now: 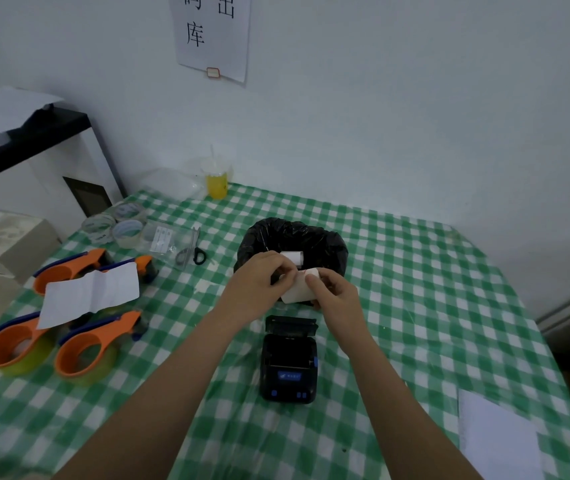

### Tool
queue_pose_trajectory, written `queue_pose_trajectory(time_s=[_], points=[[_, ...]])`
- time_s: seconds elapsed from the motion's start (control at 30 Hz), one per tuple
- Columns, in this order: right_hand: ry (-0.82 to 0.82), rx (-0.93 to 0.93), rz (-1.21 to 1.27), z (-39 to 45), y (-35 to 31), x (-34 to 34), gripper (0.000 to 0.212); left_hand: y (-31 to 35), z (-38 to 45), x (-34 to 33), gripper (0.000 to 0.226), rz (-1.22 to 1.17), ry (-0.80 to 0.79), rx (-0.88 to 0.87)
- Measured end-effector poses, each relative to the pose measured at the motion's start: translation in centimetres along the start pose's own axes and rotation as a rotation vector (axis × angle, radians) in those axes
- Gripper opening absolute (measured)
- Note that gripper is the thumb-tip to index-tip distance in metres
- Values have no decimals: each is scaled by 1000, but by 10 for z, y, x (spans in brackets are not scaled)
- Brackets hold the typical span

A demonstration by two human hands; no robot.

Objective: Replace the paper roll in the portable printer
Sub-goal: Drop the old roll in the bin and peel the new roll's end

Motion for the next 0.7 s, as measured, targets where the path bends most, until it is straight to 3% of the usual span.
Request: queue_pose_trajectory(time_s=[0.17,0.7], points=[[1,-35,56,-1,2,4,18,2,-2,4,14,-55,-75,13],[-67,-29,56,-6,-8,-1,15,9,0,7,17,90,-31,-66]])
Point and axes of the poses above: each hand's wrist, its own z-axis towards the middle knuckle, its own x-axis out of the back of the hand, y = z × x, the point moved 3 cm from there along z, towards the middle knuckle, and after that the axes turned 4 degrees about -z, right-handed, at the moved point
